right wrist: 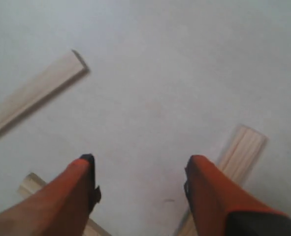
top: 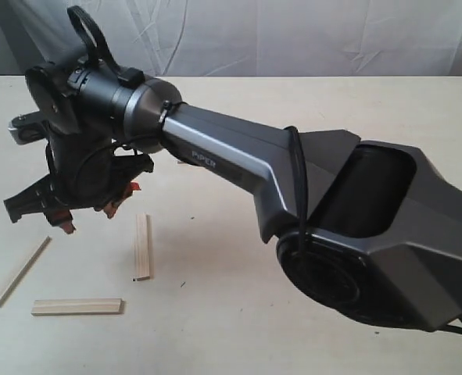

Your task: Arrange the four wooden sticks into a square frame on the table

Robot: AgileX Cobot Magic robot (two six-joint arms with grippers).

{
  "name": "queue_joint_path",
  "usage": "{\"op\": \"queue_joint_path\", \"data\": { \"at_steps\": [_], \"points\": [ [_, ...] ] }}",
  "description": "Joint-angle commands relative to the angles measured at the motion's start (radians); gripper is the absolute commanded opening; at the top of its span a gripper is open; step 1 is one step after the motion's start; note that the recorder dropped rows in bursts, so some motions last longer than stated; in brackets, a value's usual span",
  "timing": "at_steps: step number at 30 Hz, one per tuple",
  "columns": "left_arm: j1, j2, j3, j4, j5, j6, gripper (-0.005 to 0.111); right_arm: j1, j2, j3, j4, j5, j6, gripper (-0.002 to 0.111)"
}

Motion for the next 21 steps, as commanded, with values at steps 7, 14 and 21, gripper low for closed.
{"op": "queue_joint_path", "data": {
  "at_steps": [7,14,21],
  "points": [
    [0.005,-0.005,0.003,0.001,-0.004,0.001,0.000,-0.006,-0.004,0.167,-0.114,0.000,0.067,0.055],
    [0.005,-0.005,0.003,0.001,-0.004,0.001,0.000,-0.028,-0.001,0.203,-0.087,0.000,0.085,0.053],
    [0.005,-0.005,0.003,0.001,-0.004,0.001,0.000,-0.030,-0.002,0.203,-0.085,0.000,0.079,0.001]
  ]
}}
